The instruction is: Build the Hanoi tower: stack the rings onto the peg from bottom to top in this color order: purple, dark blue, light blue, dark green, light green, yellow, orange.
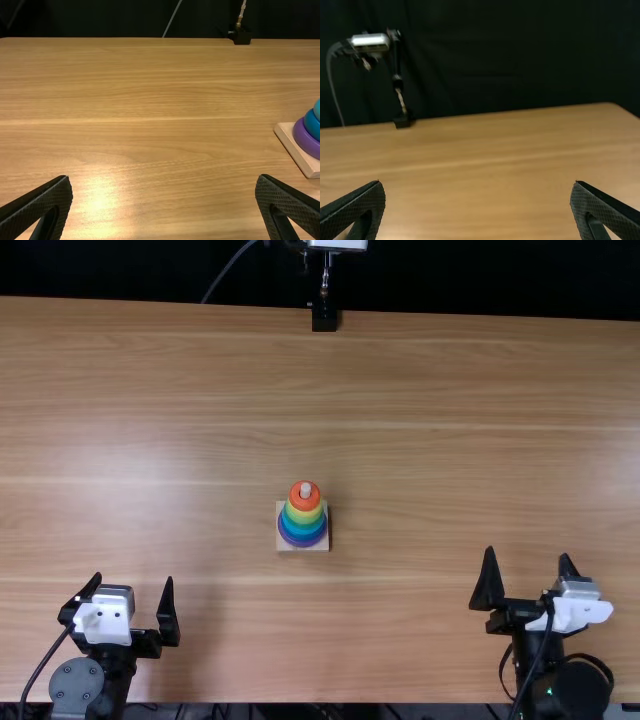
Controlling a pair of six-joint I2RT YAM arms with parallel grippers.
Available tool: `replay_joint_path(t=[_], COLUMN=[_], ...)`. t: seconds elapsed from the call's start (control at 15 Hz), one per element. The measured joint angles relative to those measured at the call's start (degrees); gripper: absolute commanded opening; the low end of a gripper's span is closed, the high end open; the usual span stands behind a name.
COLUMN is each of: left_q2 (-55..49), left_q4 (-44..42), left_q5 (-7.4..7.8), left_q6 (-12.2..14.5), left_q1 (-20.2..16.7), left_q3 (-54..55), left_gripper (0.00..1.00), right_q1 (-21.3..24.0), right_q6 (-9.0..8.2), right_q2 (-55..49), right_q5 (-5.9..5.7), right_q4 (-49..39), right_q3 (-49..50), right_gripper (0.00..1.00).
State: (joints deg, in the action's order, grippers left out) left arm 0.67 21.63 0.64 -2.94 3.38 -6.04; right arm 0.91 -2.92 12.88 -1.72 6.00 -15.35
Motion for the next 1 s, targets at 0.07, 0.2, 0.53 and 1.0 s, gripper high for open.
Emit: replay_joint_path(t=[0.07, 0.2, 0.53, 1.0], left_q2=[0.0, 0.02, 0.02, 0.0], left_q4=[0.0, 0.02, 0.02, 0.02], left_q5=[0.02, 0.0, 0.0, 0.02], left_q6=[0.02, 0.0, 0.0, 0.0], left_q1=[0.0, 0.0, 0.0, 0.0], left_q3=[0.0, 0.0, 0.0, 0.0], left_gripper=[1.0, 1.0, 1.0, 1.0], right_q1=[0.17, 0.37, 0.37, 0.37], right_q6=[0.04, 0.0, 0.04, 0.02], right_q2=[-2.62, -8.59, -11.82, -11.82], right_q5=[0.0, -0.04, 0.04, 0.63], right_q4=[0.07, 0.11, 0.37, 8.44], right_q3=[2.51, 6.71, 13.14, 10.86], right_gripper=[1.0, 1.0, 1.0, 1.0])
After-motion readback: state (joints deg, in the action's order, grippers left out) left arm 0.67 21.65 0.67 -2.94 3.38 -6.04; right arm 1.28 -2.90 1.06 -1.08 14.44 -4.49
